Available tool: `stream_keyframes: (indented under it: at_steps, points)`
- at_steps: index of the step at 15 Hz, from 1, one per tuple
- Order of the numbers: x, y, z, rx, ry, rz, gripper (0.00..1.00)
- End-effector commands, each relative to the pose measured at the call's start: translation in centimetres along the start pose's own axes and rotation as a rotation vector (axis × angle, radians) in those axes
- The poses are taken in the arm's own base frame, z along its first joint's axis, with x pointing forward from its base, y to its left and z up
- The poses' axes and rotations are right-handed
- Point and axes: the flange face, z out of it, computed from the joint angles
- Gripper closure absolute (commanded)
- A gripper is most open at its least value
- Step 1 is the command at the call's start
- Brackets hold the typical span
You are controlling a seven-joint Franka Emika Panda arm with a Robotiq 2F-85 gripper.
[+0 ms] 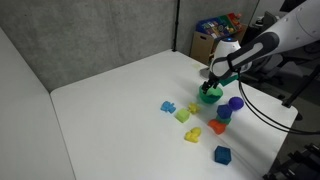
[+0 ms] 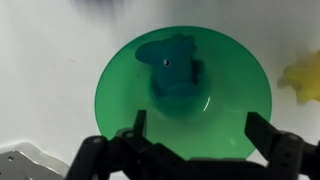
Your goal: Remove the blue block from the green bowl and put it on top of the green block then remove the green toy from the bowl and put it on the table
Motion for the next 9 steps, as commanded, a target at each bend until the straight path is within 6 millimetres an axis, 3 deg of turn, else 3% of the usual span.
stream_keyframes:
  at_steps: [1, 9]
  points:
    - [0.8, 0.9, 1.3, -0.002, -0.021, -0.049, 0.00]
    - [-0.7, 1.1, 3.7, -0.023, -0.130, -0.093, 0.00]
